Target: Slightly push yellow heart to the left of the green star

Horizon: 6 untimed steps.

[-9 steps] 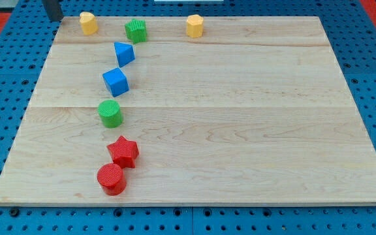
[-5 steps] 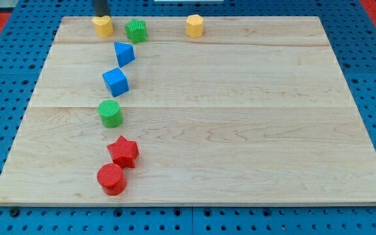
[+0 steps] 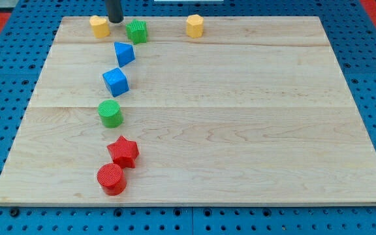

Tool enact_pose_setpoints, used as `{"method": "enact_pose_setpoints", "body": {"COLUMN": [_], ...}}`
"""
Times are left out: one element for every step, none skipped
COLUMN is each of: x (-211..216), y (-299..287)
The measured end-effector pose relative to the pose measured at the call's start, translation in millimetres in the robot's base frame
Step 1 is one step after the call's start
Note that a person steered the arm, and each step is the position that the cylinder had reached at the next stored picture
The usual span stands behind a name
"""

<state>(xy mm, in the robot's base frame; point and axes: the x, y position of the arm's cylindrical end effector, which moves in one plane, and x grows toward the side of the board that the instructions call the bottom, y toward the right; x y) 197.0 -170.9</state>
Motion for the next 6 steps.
{"method": "enact_pose_setpoints", "body": {"x": [10, 21, 35, 28, 64, 101], "y": [-8, -14, -39, -16, 7, -24]}}
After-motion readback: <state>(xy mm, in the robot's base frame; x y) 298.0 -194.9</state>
